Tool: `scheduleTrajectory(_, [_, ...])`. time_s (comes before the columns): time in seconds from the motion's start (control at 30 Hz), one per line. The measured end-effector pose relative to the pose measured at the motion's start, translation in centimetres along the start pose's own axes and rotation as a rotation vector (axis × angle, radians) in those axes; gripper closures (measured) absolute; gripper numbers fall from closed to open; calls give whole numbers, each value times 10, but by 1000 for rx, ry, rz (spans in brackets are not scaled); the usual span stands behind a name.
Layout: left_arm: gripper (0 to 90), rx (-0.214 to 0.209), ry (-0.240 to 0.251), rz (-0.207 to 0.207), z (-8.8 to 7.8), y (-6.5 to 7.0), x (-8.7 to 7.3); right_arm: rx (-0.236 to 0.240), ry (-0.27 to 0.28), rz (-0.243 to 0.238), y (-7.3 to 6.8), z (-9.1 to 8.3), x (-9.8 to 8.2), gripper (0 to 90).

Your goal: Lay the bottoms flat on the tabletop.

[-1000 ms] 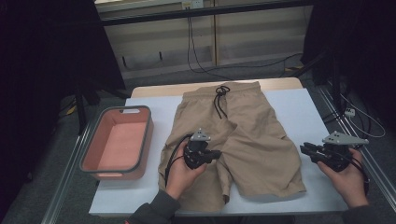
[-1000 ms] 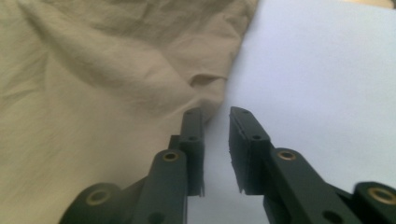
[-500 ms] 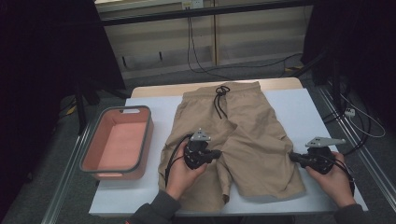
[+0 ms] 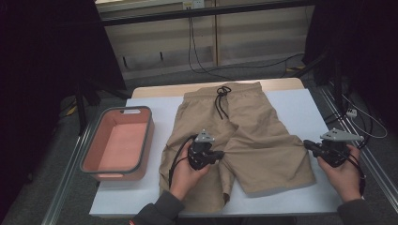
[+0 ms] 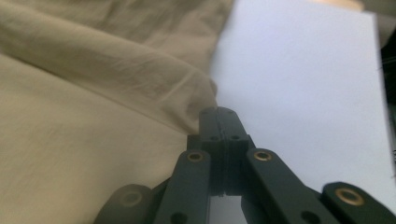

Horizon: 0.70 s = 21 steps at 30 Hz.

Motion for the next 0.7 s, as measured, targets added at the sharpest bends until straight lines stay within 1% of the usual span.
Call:
scheduleTrajectory(0.03, [896,-4,2,5,1,1,1,-13,5,-8,2,2,2,900])
scheduleTrajectory(0.07, [896,-4,2,4,2,2,1,-29,13,-27,4,4,3,900])
scheduleTrajectory(0.1, [896,-1,-1,10,2,2,1,-31,11,-22,5,7,3,900])
scheduleTrajectory(0.17, [896,-4,2,3,2,2,1,-10,-4,-1,3,11,0,900])
scheduleTrajectory(0.2, [896,-6,2,1,1,2,1,6,-10,8,1,13,-1,884])
scheduleTrajectory(0.23, [896,-8,-1,-1,1,2,0,25,-23,23,-2,13,-4,804])
scheduleTrajectory(0.27, [895,-9,-2,-1,0,2,0,31,-37,36,-4,13,-6,714])
scheduleTrajectory(0.3, [896,-7,0,-3,0,2,1,22,-45,29,-5,12,-8,674])
scheduleTrajectory(0.33, [895,-7,6,-2,0,2,1,26,-55,20,-6,10,-10,670])
scheduleTrajectory(0.37, [895,-7,6,1,-1,2,2,36,-67,16,-8,7,-12,632])
scheduleTrajectory(0.4, [895,-5,5,6,-1,2,2,28,-64,18,-8,4,-13,597])
scheduleTrajectory(0.43, [895,-6,8,2,-2,2,2,25,-64,16,-8,0,-15,581])
scheduleTrajectory(0.5, [895,-3,11,6,-3,2,3,45,-63,33,-11,-10,-17,550])
scheduleTrajectory(0.53, [895,-2,14,3,-3,3,3,56,-61,29,-13,-16,-19,543])
scheduleTrajectory(0.63, [895,-2,12,4,-4,2,3,79,-61,30,-18,-27,-21,543])
scheduleTrajectory(0.67, [896,-5,8,5,-5,3,3,85,-68,29,-21,-29,-23,549])
scheduleTrajectory(0.7, [895,-2,12,5,-5,3,4,84,-94,33,-23,-31,-29,563])
Point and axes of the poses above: each handheld gripper's, and its own axes: z roughly forward along the jaws, x roughly out of its top, y roughly to its right, the point moved 10 cm from there along z, roughly forward along the jaws, and after that the axes turned 2 degrees about y, right-handed, at the moved point
